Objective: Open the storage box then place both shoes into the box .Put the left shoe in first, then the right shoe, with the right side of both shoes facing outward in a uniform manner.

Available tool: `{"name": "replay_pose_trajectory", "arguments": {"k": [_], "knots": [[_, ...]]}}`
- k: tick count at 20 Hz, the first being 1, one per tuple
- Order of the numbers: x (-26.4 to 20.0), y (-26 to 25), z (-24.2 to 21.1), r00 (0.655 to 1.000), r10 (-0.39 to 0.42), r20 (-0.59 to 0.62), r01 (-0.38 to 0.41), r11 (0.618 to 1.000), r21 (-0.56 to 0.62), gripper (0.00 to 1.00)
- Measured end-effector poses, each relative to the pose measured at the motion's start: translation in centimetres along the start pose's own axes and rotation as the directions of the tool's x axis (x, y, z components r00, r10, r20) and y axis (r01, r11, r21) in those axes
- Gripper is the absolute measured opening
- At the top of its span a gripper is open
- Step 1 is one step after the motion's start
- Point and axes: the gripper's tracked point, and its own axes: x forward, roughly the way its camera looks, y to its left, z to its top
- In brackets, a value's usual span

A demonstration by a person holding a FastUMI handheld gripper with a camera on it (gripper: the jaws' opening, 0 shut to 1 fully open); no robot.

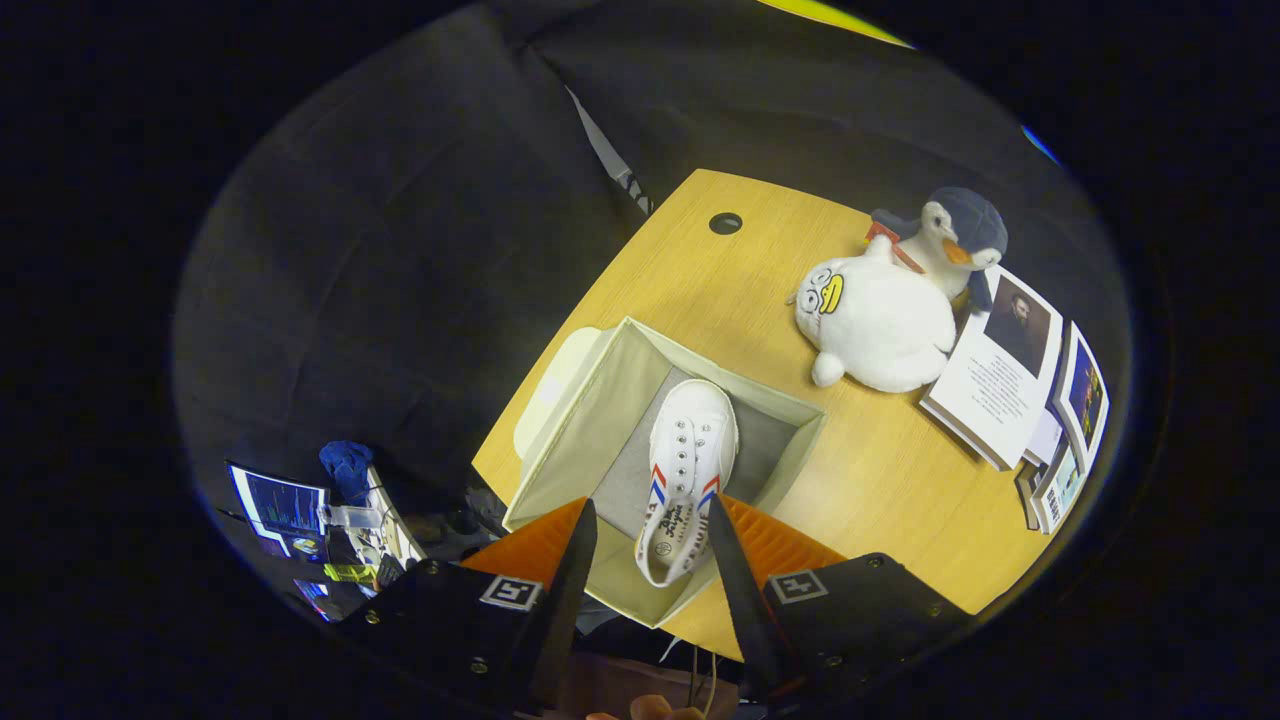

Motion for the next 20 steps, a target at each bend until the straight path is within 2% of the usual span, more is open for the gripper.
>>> {"name": "replay_pose_trajectory", "arguments": {"k": [5, 7, 8, 9, 10, 12, 14, 16, 18, 20], "knots": [[-3.1, -2.7, -0.2, 0.998, -0.025, 0.064, 0.023, 0.999, 0.03, 0.69], [-4.7, -4.2, -0.5, 0.993, -0.055, 0.108, 0.05, 0.998, 0.042, 0.79], [-5.9, -4.9, -0.6, 0.988, -0.063, 0.138, 0.057, 0.997, 0.049, 0.8], [-6.5, -5.8, -1.2, 0.982, -0.085, 0.167, 0.077, 0.995, 0.059, 0.94], [-8.0, -6.6, -1.2, 0.974, -0.105, 0.203, 0.093, 0.993, 0.066, 0.99], [-10.9, -7.8, -1.4, 0.948, -0.138, 0.288, 0.119, 0.989, 0.084, 0.98], [-14.1, -8.9, -1.6, 0.903, -0.18, 0.39, 0.147, 0.983, 0.114, 0.98], [-17.5, -10.4, -1.9, 0.84, -0.234, 0.489, 0.183, 0.971, 0.151, 0.98], [-20.8, -11.4, -2.3, 0.763, -0.271, 0.587, 0.199, 0.962, 0.186, 0.98], [-23.9, -12.4, -3.0, 0.665, -0.316, 0.677, 0.213, 0.949, 0.234, 0.98]]}}
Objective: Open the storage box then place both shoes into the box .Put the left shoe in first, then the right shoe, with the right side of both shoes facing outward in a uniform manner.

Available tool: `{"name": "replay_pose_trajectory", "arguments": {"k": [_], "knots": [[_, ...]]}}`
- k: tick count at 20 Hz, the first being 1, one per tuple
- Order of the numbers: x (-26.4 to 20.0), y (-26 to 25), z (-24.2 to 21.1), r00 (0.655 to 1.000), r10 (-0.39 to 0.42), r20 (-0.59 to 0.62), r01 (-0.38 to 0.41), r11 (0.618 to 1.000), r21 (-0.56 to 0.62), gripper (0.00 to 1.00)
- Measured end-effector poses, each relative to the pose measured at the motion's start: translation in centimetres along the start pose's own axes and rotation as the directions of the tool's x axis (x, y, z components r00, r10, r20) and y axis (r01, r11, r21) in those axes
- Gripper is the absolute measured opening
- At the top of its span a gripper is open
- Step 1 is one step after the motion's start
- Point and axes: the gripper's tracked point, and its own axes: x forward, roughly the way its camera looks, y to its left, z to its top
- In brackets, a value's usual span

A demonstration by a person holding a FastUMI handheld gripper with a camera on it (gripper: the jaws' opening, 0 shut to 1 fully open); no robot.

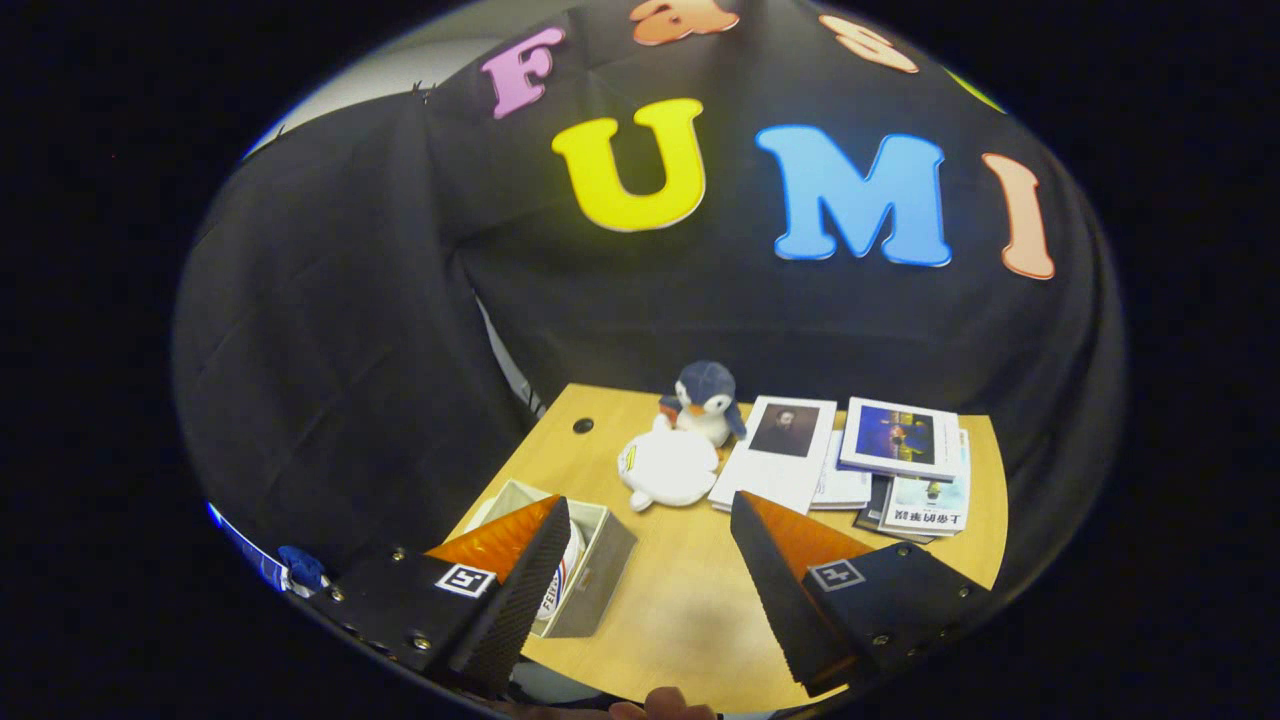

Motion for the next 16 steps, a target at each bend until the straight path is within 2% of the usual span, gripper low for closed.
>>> {"name": "replay_pose_trajectory", "arguments": {"k": [3, 7, 12, 16], "knots": [[-3.8, -2.8, 2.8, 0.974, -0.094, 0.208, 0.1, 0.995, -0.021, 0.98], [-9.2, -4.4, 4.6, 0.885, -0.165, 0.435, 0.199, 0.979, -0.034, 0.98], [-13.7, -5.0, 2.7, 0.83, -0.201, 0.52, 0.259, 0.965, -0.041, 0.98], [-15.3, -4.4, 1.0, 0.832, -0.206, 0.514, 0.277, 0.959, -0.064, 0.98]]}}
